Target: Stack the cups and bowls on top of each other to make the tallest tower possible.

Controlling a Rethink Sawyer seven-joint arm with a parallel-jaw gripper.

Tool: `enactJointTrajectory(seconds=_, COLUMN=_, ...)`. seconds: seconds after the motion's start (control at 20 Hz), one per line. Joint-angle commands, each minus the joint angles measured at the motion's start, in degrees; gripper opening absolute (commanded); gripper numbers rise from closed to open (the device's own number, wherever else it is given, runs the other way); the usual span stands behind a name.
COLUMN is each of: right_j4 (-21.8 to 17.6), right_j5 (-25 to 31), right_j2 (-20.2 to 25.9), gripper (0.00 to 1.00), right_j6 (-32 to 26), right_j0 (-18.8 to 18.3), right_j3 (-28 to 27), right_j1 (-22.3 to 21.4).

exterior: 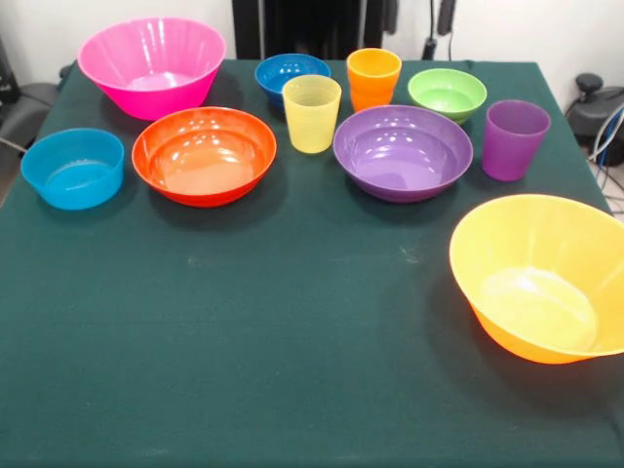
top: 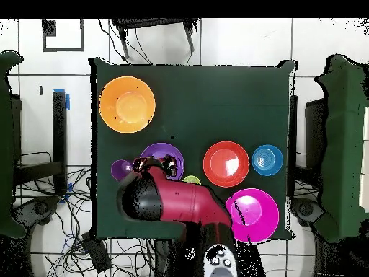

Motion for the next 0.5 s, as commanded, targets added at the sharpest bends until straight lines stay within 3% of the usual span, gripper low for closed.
enactJointTrajectory(seconds=0.05, right_j4=-3.7, right_j5=0.1, right_j2=5.4, gripper=1.00, right_j6=1.8, right_j0=-1.7, right_j3=-8.8, right_j1=10.5)
enactJointTrajectory(seconds=0.5, right_j4=-2.6, right_j5=1.4, right_j2=7.2, gripper=1.00, right_j6=2.7, right_j0=-2.5, right_j3=-11.9, right_j1=12.5)
